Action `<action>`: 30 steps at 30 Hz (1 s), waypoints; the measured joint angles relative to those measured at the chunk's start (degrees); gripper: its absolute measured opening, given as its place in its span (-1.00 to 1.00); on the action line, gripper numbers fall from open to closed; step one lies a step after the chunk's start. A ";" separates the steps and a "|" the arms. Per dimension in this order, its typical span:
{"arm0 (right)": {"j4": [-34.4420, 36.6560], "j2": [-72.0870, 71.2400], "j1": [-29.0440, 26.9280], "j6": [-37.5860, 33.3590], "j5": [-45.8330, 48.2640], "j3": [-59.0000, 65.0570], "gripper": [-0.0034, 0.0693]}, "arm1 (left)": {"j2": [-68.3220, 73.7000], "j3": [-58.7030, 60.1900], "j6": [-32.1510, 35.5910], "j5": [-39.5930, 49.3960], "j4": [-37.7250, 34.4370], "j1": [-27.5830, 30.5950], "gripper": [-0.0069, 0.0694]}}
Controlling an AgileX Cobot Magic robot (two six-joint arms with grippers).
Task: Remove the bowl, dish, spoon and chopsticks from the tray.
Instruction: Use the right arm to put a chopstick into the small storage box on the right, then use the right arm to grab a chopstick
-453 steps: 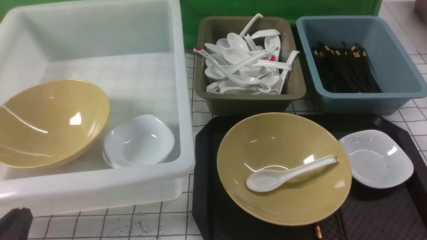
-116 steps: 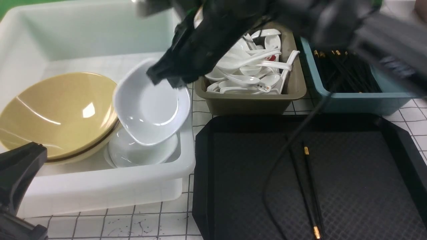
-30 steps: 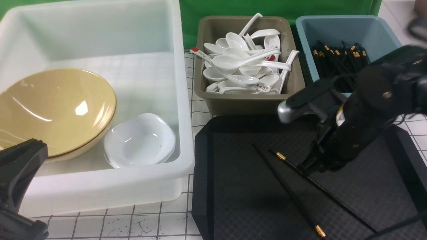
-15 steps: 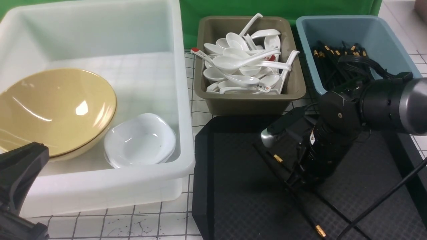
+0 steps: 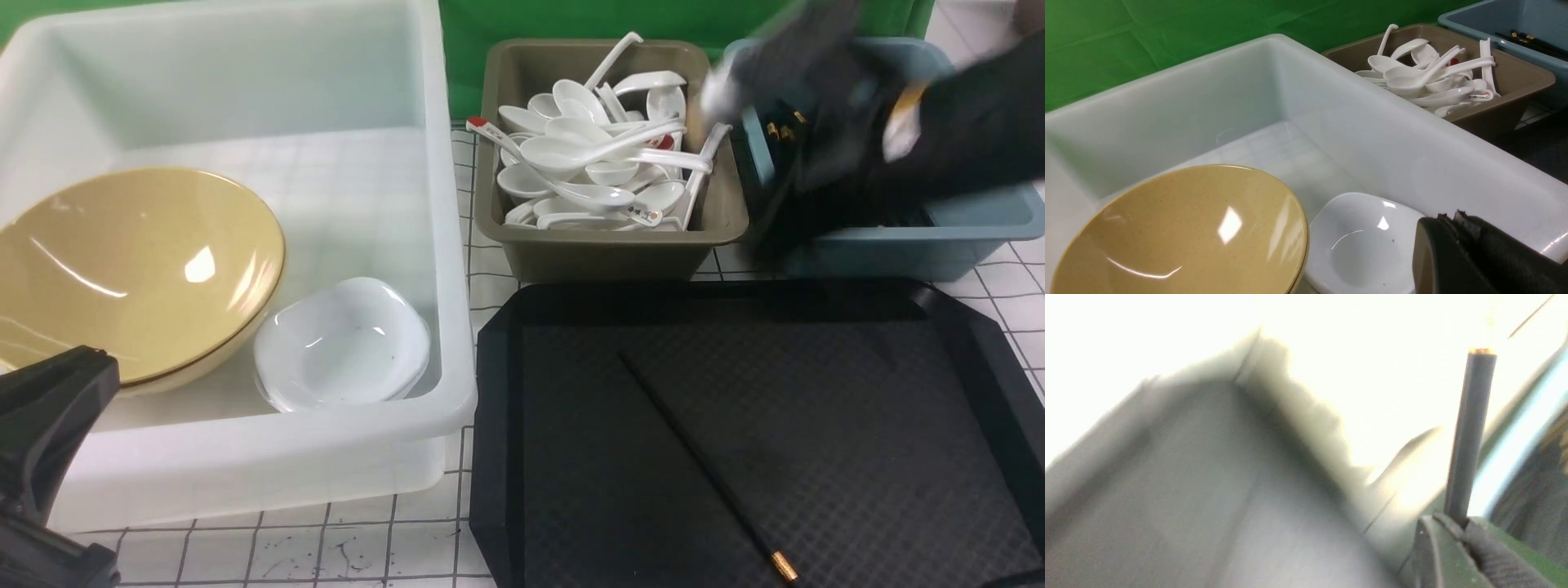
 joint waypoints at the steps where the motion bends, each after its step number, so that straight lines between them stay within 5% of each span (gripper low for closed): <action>1: -1.47 -0.01 -1.22 0.99 -5.13 -0.41 -0.70 | 0.00 0.29 0.00 -0.62 0.00 0.00 -0.85; 3: -3.80 2.47 -7.14 5.10 -18.46 -2.36 -0.70 | 0.00 1.72 0.00 -2.71 0.00 0.00 -0.85; 7: -4.73 12.51 -15.03 15.44 -28.19 -6.05 -0.69 | 0.00 3.53 0.00 -4.45 0.00 0.00 -0.85; 10: -4.72 20.14 -18.02 20.77 -25.69 -9.04 -0.64 | 0.00 3.87 0.00 -4.87 0.00 0.00 -0.85; 14: -4.72 28.02 -19.10 22.01 -11.04 -13.93 -0.37 | 0.00 3.94 0.00 -5.23 0.00 0.00 -0.85; 23: -1.15 21.71 -8.41 10.98 24.93 -15.26 -0.16 | 0.00 4.59 0.04 -5.49 0.00 0.00 -0.85; 30: 3.56 17.04 7.28 9.22 25.61 3.56 -0.15 | 0.00 4.93 0.04 -6.53 0.00 0.00 -0.85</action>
